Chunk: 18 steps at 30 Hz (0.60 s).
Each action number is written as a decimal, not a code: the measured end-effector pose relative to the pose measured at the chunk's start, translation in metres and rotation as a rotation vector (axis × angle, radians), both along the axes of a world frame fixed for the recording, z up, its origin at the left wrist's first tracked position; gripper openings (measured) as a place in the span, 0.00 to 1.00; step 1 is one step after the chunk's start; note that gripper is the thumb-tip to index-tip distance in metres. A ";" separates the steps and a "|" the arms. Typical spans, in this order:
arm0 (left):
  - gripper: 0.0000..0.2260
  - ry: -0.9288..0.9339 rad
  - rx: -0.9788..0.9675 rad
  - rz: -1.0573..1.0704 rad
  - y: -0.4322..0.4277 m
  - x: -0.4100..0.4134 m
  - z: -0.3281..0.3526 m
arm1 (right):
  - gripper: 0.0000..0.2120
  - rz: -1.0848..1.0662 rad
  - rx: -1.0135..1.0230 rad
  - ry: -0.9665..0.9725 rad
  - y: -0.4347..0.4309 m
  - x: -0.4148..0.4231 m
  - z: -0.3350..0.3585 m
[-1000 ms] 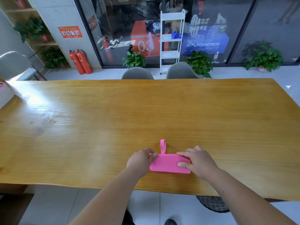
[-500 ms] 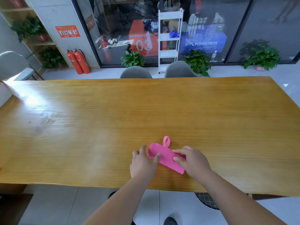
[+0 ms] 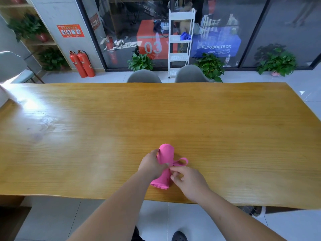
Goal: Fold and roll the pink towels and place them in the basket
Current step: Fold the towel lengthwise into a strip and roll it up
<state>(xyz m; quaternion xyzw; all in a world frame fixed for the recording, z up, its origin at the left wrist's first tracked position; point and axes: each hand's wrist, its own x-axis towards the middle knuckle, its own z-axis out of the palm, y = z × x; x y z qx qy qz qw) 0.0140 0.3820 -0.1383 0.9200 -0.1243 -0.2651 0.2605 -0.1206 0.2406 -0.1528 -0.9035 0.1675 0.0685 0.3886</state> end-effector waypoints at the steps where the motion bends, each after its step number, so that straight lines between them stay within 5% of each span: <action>1: 0.40 0.004 0.013 -0.029 0.002 0.004 0.002 | 0.14 -0.033 -0.033 -0.024 -0.007 0.000 0.001; 6: 0.41 -0.017 0.049 -0.061 -0.001 0.001 0.003 | 0.21 -0.134 -0.215 0.003 -0.041 0.010 0.005; 11: 0.41 -0.003 0.027 -0.007 -0.001 -0.008 -0.002 | 0.32 -0.058 -0.033 0.143 -0.049 0.024 0.003; 18: 0.41 0.090 -0.012 0.031 0.001 -0.002 0.000 | 0.04 -0.158 0.151 0.054 -0.046 0.029 0.006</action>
